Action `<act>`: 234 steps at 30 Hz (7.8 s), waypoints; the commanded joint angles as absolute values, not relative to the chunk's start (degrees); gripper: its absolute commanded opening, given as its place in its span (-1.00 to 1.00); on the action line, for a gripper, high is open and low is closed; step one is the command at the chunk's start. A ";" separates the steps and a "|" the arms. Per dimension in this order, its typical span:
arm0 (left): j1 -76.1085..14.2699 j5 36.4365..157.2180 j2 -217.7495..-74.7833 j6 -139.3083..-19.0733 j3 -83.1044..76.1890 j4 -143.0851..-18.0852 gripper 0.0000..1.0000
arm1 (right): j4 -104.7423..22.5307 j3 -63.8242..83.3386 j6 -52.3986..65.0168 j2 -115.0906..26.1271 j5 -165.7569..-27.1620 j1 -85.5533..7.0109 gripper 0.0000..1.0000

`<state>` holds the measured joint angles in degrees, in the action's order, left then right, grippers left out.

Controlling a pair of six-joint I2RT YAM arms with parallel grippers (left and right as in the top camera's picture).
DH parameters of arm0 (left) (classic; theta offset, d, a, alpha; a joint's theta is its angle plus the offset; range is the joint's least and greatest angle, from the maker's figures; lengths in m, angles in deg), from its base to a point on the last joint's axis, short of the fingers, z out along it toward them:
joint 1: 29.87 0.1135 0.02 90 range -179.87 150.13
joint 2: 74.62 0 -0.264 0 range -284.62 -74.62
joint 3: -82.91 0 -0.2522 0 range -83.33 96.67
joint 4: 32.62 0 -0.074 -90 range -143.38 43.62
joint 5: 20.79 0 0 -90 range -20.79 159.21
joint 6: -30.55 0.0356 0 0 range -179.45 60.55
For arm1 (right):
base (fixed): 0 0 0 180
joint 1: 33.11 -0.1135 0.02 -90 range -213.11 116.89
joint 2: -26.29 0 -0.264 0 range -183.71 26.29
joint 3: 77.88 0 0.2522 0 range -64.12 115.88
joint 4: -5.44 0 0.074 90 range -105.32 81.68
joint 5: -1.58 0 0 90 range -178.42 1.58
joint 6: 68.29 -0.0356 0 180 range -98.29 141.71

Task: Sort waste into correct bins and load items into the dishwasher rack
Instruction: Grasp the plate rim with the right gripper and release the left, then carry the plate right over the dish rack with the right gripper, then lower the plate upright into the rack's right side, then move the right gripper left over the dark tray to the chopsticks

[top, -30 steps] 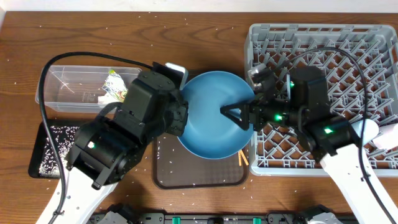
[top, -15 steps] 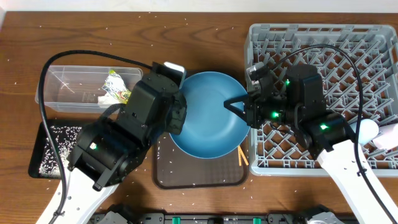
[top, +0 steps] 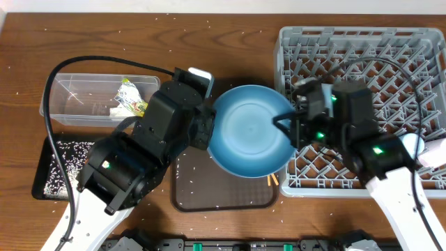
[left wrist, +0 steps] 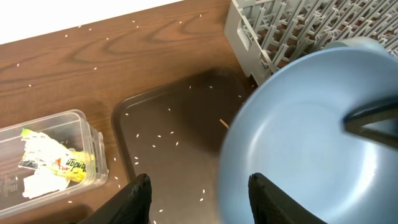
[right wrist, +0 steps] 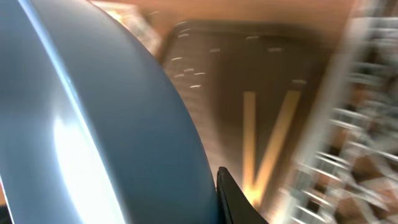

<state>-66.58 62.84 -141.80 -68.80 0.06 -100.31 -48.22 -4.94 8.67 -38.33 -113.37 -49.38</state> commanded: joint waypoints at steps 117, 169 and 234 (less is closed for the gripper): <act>-66.71 62.51 -142.96 -69.10 1.02 -103.17 -0.07 | 17.42 -4.15 86.02 -70.79 -46.22 -29.75 0.99; -50.99 53.86 -132.44 -74.55 1.02 -118.02 0.96 | -49.51 -4.22 8.52 -65.34 -93.59 -67.70 0.34; -50.99 53.90 -132.59 -74.55 1.02 -119.68 0.96 | -49.93 -0.09 15.80 -78.59 -92.93 -76.88 -0.09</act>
<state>-51.28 54.62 -132.62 -74.26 0.21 -119.52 -49.84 0.09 13.72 -78.57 -91.22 -75.41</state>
